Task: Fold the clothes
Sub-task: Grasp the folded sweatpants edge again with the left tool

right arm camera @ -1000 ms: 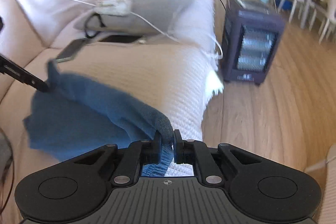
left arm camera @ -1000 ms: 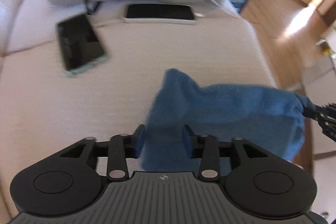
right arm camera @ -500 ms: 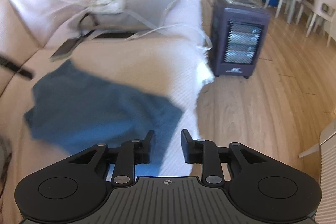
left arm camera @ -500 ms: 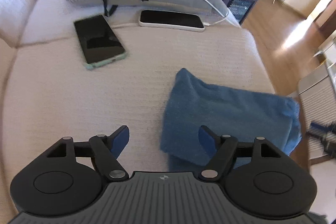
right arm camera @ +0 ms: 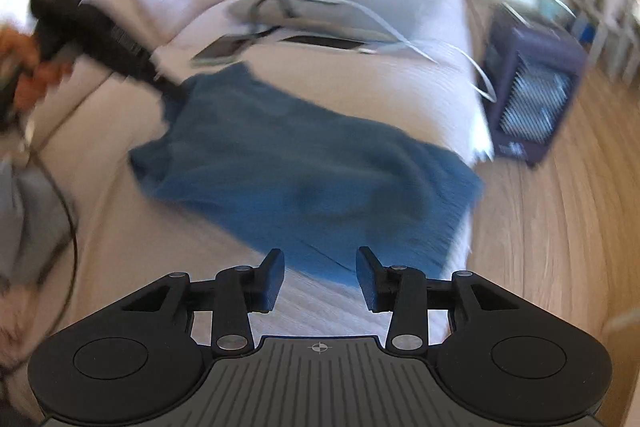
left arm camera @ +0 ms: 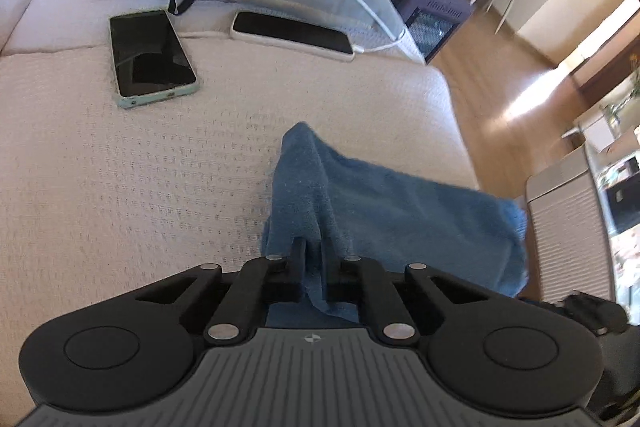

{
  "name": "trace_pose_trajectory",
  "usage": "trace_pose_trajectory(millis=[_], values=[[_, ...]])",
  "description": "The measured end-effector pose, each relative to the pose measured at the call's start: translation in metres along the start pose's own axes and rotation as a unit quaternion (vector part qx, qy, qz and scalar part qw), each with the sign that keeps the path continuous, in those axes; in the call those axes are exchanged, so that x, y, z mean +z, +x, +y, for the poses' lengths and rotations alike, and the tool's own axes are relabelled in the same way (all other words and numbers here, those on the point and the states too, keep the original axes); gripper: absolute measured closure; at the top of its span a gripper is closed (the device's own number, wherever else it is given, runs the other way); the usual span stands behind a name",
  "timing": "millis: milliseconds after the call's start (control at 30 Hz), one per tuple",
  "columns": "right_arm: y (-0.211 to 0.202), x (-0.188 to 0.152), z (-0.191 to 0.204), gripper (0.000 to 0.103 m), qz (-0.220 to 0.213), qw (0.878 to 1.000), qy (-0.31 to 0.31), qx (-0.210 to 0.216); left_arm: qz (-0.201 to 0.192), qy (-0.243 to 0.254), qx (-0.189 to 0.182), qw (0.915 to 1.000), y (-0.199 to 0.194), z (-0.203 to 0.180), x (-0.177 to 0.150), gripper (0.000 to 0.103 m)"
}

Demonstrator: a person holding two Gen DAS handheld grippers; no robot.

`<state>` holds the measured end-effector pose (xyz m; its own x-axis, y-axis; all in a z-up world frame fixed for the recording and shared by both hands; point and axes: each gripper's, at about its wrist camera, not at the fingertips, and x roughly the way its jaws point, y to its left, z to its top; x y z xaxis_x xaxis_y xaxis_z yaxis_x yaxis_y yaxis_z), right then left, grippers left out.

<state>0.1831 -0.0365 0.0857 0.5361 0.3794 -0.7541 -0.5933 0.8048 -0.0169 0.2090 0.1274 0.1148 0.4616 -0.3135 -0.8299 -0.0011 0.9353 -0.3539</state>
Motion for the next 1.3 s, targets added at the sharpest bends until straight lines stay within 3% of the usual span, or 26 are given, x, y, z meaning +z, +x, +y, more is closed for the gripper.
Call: trace_pose_trajectory(millis=[133,267,367,433,533,633,733,900,933,1000,1067,1133,1167,1233,1300], values=[[0.021,0.01,0.032,0.064,-0.031,0.994,-0.109,-0.005,0.005,-0.016,-0.029,0.9994,-0.019,0.002,-0.003,0.097],[0.033,0.009,0.063,0.065,-0.047,0.975,-0.216,-0.001,0.019,-0.036,-0.029,0.9988,-0.025,0.013,-0.008,0.097],[0.04,0.003,0.081,0.078,-0.029,0.961,-0.275,-0.009,0.029,-0.05,-0.021,0.9981,-0.019,0.021,-0.01,0.097],[0.043,0.002,0.082,0.098,-0.023,0.961,-0.274,-0.022,0.031,-0.051,-0.022,0.998,-0.016,0.021,-0.01,0.097],[0.035,0.003,0.079,0.1,-0.028,0.965,-0.261,-0.024,0.035,-0.047,-0.025,0.998,-0.021,0.021,-0.012,0.097],[0.007,0.003,0.076,0.1,-0.028,0.967,-0.253,-0.003,0.048,-0.032,-0.022,0.9981,-0.03,0.021,-0.019,0.097],[-0.013,-0.001,0.075,0.1,-0.02,0.968,-0.251,0.014,0.07,-0.038,-0.017,0.9967,-0.011,0.03,-0.033,0.097],[0.012,-0.019,0.074,0.098,0.02,0.975,-0.219,0.032,0.124,-0.034,0.004,0.9917,0.024,0.038,-0.06,0.092],[0.017,-0.024,0.074,0.092,0.032,0.977,-0.206,0.038,0.133,-0.028,0.01,0.9907,0.026,0.037,-0.066,0.092],[0.021,-0.034,0.072,0.092,0.053,0.981,-0.183,0.046,0.151,-0.027,0.017,0.9881,0.026,0.036,-0.076,0.087],[0.017,-0.04,0.066,0.091,0.054,0.983,-0.169,0.049,0.156,-0.024,0.021,0.9872,0.021,0.034,-0.081,0.086],[0.008,-0.039,0.056,0.082,0.056,0.988,-0.138,0.048,0.155,-0.015,0.025,0.9875,0.013,0.031,-0.084,0.084],[0.002,-0.037,0.048,0.08,0.054,0.991,-0.117,0.048,0.15,-0.011,0.027,0.9882,0.009,0.03,-0.085,0.082],[-0.01,-0.032,0.026,0.06,0.04,0.996,-0.065,0.037,0.113,-0.011,0.018,0.9934,-0.002,0.028,-0.079,0.063],[-0.018,-0.026,-0.002,0.047,0.028,1.0,-0.004,0.01,0.075,-0.011,-0.001,0.9971,-0.011,0.027,-0.072,0.02]])
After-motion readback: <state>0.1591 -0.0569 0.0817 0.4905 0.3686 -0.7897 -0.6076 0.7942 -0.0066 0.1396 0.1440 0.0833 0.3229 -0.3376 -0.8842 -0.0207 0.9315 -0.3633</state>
